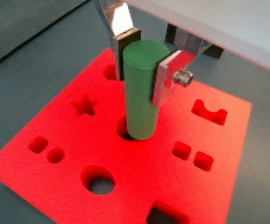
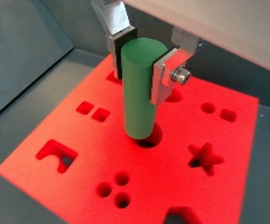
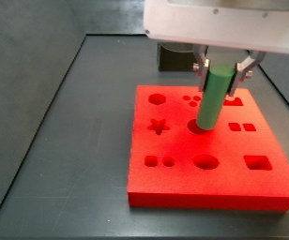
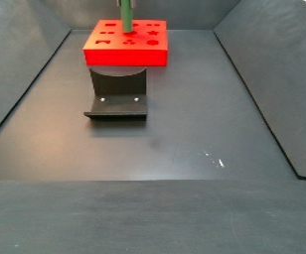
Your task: Insert the round object.
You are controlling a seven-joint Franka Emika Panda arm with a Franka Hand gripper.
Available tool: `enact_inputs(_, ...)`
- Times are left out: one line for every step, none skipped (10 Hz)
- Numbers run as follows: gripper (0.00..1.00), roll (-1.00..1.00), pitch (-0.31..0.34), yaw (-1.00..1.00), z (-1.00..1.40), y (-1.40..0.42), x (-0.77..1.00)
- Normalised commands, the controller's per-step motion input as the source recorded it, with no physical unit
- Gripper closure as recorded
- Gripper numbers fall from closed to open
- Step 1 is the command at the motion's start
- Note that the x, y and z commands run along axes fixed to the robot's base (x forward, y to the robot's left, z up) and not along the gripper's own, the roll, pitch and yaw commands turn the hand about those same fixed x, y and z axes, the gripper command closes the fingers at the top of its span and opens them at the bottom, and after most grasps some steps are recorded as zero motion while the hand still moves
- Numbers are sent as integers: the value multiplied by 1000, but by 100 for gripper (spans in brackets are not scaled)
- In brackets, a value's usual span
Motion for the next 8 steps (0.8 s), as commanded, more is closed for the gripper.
enact_inputs(100, 0, 0, 0, -129, 0, -29)
enact_inputs(100, -37, 44, -14, -314, 0, -177)
enact_inputs(100, -71, 50, -203, -60, 14, -223)
enact_inputs(100, -103, 16, -326, 0, 40, -346)
enact_inputs(100, -1, 0, -217, 0, 0, -291)
enact_inputs(100, 14, 0, 0, -57, -71, -20)
enact_inputs(100, 0, 0, 0, -63, 0, 0)
enact_inputs(100, 0, 0, 0, -29, 0, 0)
